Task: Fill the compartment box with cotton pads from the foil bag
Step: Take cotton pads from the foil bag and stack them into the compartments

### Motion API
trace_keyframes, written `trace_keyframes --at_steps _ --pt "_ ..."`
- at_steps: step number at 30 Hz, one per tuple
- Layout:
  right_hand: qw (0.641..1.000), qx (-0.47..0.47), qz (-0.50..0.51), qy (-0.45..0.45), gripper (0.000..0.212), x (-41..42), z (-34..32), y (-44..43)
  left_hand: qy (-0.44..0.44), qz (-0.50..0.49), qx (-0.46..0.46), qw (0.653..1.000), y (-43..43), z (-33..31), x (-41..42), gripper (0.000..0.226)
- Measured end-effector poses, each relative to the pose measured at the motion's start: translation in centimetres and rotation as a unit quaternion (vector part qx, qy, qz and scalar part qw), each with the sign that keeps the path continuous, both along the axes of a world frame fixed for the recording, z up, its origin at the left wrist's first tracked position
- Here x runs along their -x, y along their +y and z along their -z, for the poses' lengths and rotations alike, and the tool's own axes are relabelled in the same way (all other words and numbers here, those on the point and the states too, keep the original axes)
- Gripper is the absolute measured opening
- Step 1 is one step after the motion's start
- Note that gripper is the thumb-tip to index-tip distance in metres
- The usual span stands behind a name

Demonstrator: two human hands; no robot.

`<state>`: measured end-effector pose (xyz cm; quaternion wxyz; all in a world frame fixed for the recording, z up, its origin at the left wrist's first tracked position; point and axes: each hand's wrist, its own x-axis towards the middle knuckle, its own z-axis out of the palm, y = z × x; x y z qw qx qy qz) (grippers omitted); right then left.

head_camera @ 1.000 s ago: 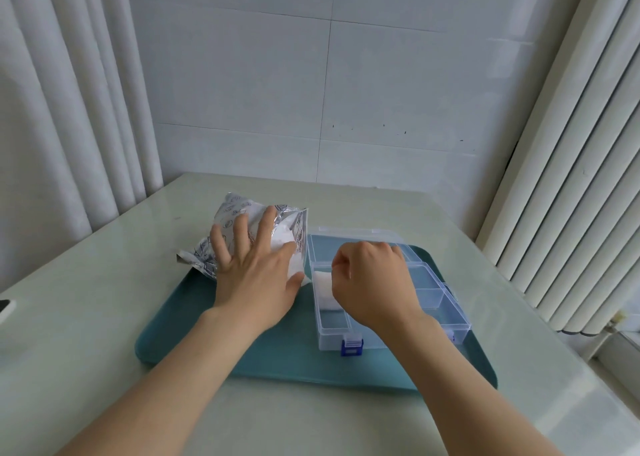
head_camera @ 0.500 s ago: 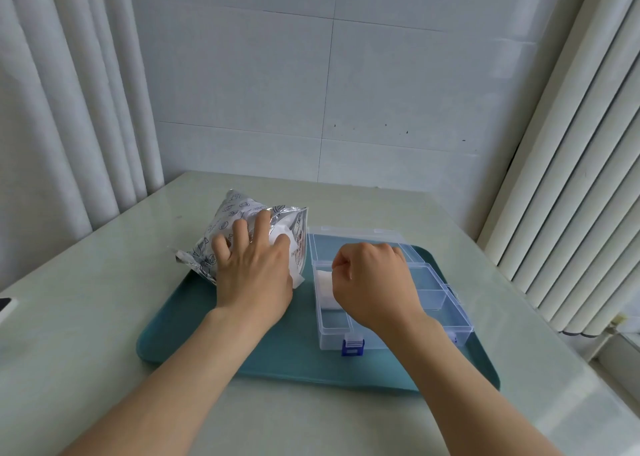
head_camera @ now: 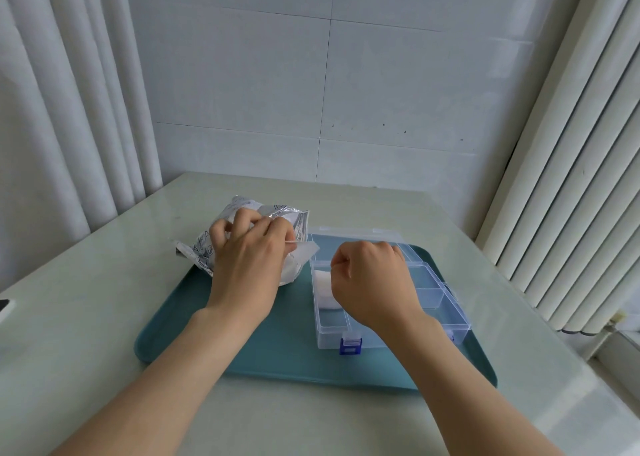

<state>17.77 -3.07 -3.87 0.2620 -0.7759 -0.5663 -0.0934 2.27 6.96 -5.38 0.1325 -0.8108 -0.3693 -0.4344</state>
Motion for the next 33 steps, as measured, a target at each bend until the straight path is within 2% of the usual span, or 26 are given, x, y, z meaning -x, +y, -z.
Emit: trace_keyframes --at_steps 5,9,10,12,14,16,23,25,28,31,33 --pt "1.000 -0.003 -0.002 0.001 0.026 0.0 0.0 -0.1 -0.028 0.095 0.000 0.995 0.3 -0.2 0.4 0.023" --pt "0.999 -0.030 -0.014 0.022 0.026 0.0 -0.4 -0.3 -0.115 0.162 0.034 0.979 0.1 -0.6 0.4 0.013" --pt "0.998 -0.044 -0.021 0.046 0.026 0.2 -0.6 -0.4 -0.148 0.177 0.044 0.972 0.0 -0.8 0.4 0.010" --pt "0.984 -0.084 -0.038 0.151 0.022 0.7 -1.1 -0.6 -0.214 0.191 0.079 0.955 -0.7 -1.2 0.3 0.009" --pt "0.949 -0.122 -0.064 0.284 0.023 1.2 -1.8 -0.8 -0.261 0.185 0.124 0.939 -1.2 -1.4 0.2 0.011" --pt "0.914 -0.133 -0.094 0.371 0.031 1.3 -2.2 -0.8 -0.287 0.183 0.167 0.925 -1.4 -1.3 -0.1 0.013" --pt "0.892 -0.100 -0.140 0.417 0.031 1.2 -2.1 -0.8 -0.323 0.204 0.267 0.885 -0.8 -1.0 -0.3 0.012" --pt "0.886 -0.083 -0.157 0.429 0.030 1.1 -2.1 -1.0 -0.341 0.211 0.304 0.864 -0.9 -1.0 -0.3 0.011" --pt "0.886 -0.068 -0.166 0.428 0.024 1.1 -2.2 -1.2 -0.383 0.237 0.378 0.809 -1.3 -1.3 -0.6 0.011" --pt "0.876 -0.082 -0.158 0.449 0.015 0.9 -2.1 -1.1 -0.416 0.259 0.431 0.758 -1.7 -1.5 -0.6 0.015" --pt "0.876 -0.093 -0.152 0.449 0.012 0.7 -2.1 -1.0 -0.434 0.260 0.448 0.737 -1.7 -1.5 -0.6 0.017"
